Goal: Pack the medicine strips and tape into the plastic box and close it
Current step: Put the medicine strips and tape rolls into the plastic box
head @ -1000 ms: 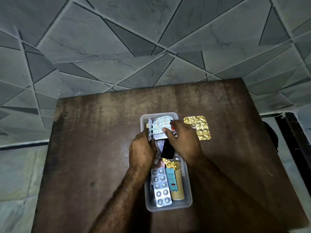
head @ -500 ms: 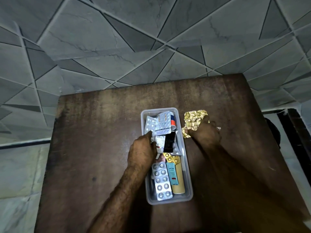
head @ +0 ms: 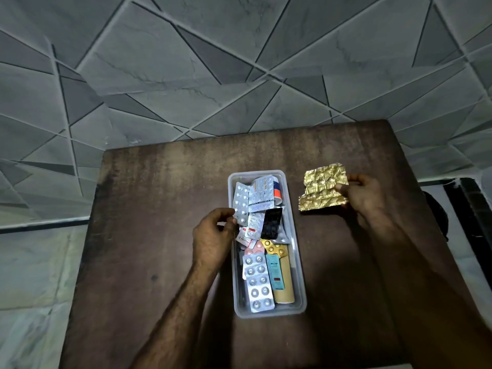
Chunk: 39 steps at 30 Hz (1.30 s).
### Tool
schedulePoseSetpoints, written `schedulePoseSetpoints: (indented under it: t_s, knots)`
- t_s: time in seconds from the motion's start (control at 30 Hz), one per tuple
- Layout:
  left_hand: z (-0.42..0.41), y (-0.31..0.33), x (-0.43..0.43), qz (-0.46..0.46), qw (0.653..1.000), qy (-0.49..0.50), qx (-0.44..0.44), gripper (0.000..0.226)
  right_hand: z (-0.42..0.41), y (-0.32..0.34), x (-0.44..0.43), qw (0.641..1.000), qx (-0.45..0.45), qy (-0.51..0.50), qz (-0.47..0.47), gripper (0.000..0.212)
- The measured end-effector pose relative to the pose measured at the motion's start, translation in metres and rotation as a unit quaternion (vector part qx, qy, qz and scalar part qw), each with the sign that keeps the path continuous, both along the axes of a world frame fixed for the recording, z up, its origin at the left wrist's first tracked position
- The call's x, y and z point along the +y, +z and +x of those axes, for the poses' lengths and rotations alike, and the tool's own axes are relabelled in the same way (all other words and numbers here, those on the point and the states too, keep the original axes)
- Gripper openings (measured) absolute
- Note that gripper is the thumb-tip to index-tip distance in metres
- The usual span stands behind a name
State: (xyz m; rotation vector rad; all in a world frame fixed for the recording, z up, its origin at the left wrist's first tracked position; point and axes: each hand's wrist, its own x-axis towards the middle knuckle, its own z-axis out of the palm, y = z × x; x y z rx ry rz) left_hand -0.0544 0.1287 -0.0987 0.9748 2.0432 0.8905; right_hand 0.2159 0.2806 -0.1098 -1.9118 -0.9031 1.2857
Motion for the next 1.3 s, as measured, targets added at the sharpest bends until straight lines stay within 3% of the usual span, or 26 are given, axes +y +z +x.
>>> schedulePoseSetpoints:
  t_s: [0.2, 0.33, 0.5, 0.6, 0.7, 0.77, 0.97, 1.03, 1.13, 1.3]
  knots:
    - [0.007, -0.002, -0.003, -0.014, 1.000, -0.008, -0.019, 0.017, -0.011, 0.060, -0.015, 0.993, 0.078, 0.036, 0.086, 0.024]
    - [0.008, -0.003, -0.007, -0.014, 0.998, 0.021, -0.050, 0.015, -0.038, 0.068, -0.031, 0.977, 0.107, 0.173, 0.057, 0.018]
    - [0.009, 0.000, -0.015, -0.009, 0.999, 0.033, -0.041, 0.015, -0.078, 0.044, -0.050, 0.940, 0.056, 0.338, -0.006, 0.021]
    - [0.010, 0.001, -0.019, -0.005, 0.998, 0.051, -0.038, 0.014, -0.096, 0.030, -0.061, 0.916, -0.041, 0.398, 0.022, 0.023]
    - [0.011, -0.001, -0.024, -0.023, 0.997, 0.058, -0.033, 0.018, -0.100, 0.024, -0.068, 0.846, -0.233, 0.463, 0.125, 0.038]
    - [0.011, -0.003, -0.027, -0.041, 0.997, 0.052, -0.029, 0.022, -0.096, 0.023, -0.075, 0.806, -0.307, 0.475, 0.176, 0.039]
    - [0.013, -0.006, -0.034, -0.096, 0.995, -0.006, -0.033, 0.026, -0.090, 0.006, -0.111, 0.697, -0.373, 0.575, 0.210, 0.036]
    - [0.012, -0.006, -0.034, -0.100, 0.994, -0.016, -0.042, 0.030, -0.091, -0.001, -0.116, 0.683, -0.377, 0.591, 0.204, 0.036]
    - [0.011, -0.004, -0.034, -0.106, 0.993, -0.026, -0.033, 0.031, -0.091, -0.002, -0.115, 0.711, -0.345, 0.570, 0.226, 0.038]
    - [0.011, -0.003, -0.036, -0.097, 0.995, -0.038, 0.010, 0.031, -0.074, 0.004, -0.105, 0.877, -0.264, 0.342, 0.208, 0.026]
